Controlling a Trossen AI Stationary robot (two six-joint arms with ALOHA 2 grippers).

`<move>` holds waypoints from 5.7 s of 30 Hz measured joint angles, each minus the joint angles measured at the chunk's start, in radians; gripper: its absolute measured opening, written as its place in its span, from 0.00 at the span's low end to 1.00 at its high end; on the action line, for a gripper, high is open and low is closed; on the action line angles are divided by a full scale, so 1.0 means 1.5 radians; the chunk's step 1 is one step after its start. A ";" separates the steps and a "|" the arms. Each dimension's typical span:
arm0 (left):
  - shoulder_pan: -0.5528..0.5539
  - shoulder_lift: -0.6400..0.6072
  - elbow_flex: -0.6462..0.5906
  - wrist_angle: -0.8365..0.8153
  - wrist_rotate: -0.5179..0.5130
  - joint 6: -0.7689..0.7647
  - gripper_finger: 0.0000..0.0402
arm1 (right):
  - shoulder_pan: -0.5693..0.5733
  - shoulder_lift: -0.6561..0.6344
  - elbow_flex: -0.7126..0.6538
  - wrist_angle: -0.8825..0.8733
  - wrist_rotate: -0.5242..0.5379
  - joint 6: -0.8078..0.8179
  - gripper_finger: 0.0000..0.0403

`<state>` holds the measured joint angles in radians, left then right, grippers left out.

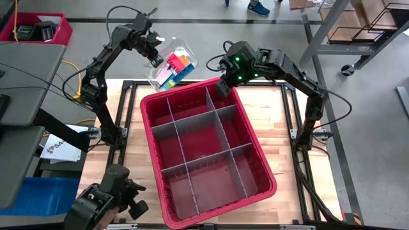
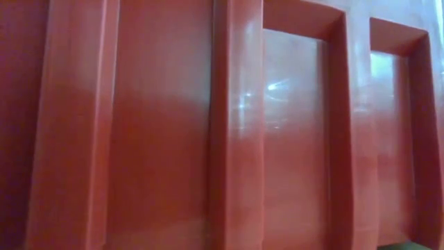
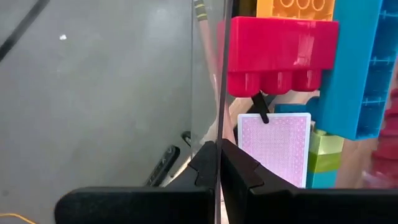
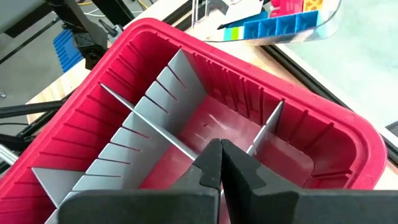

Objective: Sort blocks
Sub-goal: Move the transparent bin from the top left to the bottom left

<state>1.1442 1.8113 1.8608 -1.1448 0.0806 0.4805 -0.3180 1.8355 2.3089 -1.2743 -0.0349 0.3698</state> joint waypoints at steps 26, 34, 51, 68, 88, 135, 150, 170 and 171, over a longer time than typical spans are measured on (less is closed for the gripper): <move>-0.004 -0.003 0.202 -0.043 0.025 -0.042 0.00 | -0.079 0.016 0.000 -0.087 0.074 -0.050 0.00; -0.026 -0.004 0.298 -0.110 0.027 -0.084 0.00 | -0.142 0.017 0.000 -0.089 0.057 -0.104 0.00; -0.127 -0.078 0.331 -0.225 0.092 -0.196 0.00 | -0.164 0.158 0.000 -0.194 -0.211 -0.270 0.00; -0.211 -0.182 0.331 -0.286 0.197 -0.327 0.00 | -0.153 0.246 -0.001 -0.097 -0.204 -0.163 0.00; -0.301 -0.209 0.330 -0.284 0.239 -0.406 0.00 | -0.201 0.262 -0.001 0.083 -0.137 0.097 0.00; -1.021 -0.235 0.101 -0.283 0.147 -0.729 0.00 | 0.001 -0.075 0.000 -0.187 -0.148 -0.005 0.00; -1.282 -0.257 0.002 -0.284 0.071 -0.909 0.00 | 0.128 -0.082 0.000 -0.180 -0.068 0.127 0.00; -1.308 -0.261 -0.146 -0.145 0.020 -0.893 0.00 | 0.249 -0.082 0.000 -0.136 0.034 0.362 0.00; -1.303 -0.261 -0.154 -0.132 0.016 -0.895 0.00 | 0.251 -0.082 0.000 -0.135 0.034 0.361 0.00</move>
<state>-0.8102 1.4204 1.6302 -1.3427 0.1040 -0.8617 0.0584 1.7130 2.3089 -1.4773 0.0160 0.9115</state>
